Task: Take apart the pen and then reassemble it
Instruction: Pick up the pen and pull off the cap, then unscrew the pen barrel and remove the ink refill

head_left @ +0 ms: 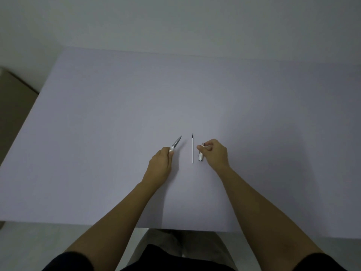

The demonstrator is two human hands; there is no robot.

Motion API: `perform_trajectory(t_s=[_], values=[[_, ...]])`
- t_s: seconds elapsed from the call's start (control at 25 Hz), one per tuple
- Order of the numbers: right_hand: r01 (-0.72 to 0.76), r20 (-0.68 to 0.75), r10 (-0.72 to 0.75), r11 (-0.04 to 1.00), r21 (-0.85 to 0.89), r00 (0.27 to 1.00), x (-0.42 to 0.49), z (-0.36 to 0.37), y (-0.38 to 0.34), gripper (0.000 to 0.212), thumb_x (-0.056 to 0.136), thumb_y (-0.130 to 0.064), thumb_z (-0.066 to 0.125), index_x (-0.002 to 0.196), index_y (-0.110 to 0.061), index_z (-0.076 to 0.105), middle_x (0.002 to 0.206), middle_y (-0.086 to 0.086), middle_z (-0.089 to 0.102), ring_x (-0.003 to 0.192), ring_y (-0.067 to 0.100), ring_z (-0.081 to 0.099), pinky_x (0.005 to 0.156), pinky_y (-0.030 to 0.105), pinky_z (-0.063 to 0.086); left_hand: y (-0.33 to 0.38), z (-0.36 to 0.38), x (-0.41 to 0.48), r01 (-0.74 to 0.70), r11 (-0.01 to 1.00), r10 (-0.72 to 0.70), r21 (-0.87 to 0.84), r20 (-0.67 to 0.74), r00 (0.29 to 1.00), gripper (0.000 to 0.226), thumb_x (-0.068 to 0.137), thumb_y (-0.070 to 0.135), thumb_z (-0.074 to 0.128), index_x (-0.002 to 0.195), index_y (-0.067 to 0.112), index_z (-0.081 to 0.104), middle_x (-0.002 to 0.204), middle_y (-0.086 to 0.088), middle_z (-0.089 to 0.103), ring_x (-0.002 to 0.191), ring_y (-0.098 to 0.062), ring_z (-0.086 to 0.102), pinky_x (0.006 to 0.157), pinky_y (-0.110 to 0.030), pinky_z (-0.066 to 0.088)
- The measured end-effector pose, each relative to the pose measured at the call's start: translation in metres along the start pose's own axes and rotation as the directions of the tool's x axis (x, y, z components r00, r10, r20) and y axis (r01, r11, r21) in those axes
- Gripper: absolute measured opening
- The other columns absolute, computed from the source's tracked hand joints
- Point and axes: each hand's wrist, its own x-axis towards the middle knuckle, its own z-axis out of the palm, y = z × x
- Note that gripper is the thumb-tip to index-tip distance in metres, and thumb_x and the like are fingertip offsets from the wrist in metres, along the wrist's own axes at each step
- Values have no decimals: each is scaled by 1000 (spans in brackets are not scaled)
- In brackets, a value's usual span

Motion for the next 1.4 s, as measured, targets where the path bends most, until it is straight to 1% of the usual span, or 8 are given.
perform_trajectory(t_s=[0.08,0.28,0.48,0.72,1.0,1.08,1.28,1.4], values=[[9,-36,-9,1000,-18,999,2,4,2,26,81,-22,69,94,0,62,73,4,65,77,17,57,61,20,39,6,0,5,-9,1000,9,-1,-6,1000,32,100,27,30,100,4,51,81,-5,50,72,-25,46,64,-32,32],[107,-83,-119,986,-131,989,8,8,7,26,81,-24,69,95,-3,68,94,13,65,80,16,56,76,28,44,11,3,11,-19,1000,18,-17,-27,999,30,100,24,31,106,4,52,83,-4,51,72,-24,46,64,-31,32],[100,-70,-108,988,-117,992,8,9,8,26,81,-26,69,94,-3,67,89,13,69,85,29,64,82,42,52,11,5,9,-8,1000,8,-14,-18,1000,30,100,24,31,107,3,52,84,-4,50,73,-24,45,65,-31,31],[153,-114,-174,973,-174,978,7,2,-4,32,86,-30,63,101,-2,65,99,16,66,89,27,64,81,31,46,15,7,8,6,1000,-6,-25,-8,1000,30,100,25,31,103,3,51,84,-3,49,72,-23,44,65,-31,31],[58,-23,-63,984,-168,998,-4,8,8,20,82,-16,65,98,-4,64,96,14,70,84,29,67,81,41,54,22,11,7,-29,999,28,-27,-16,999,29,100,24,32,101,2,52,82,-5,50,71,-23,46,63,-30,31],[51,-28,-56,988,-144,998,-9,10,10,18,82,-16,65,96,-4,63,93,13,70,77,25,66,77,36,54,22,11,6,-29,999,28,-29,-20,999,29,100,24,32,102,2,52,82,-5,51,71,-23,46,63,-30,32],[86,-108,-99,989,-122,989,-14,5,2,24,86,-26,62,98,-5,65,92,11,70,84,24,67,78,32,53,22,10,5,-30,999,29,-24,-28,999,30,100,25,32,102,2,52,82,-6,51,71,-25,47,63,-31,33],[154,-70,-151,987,46,986,-20,-2,-23,24,89,-30,58,93,-8,69,89,8,71,79,17,65,66,9,48,24,12,5,-40,999,39,-34,-34,999,29,100,25,32,101,3,52,82,-5,51,70,-24,47,63,-31,33]])
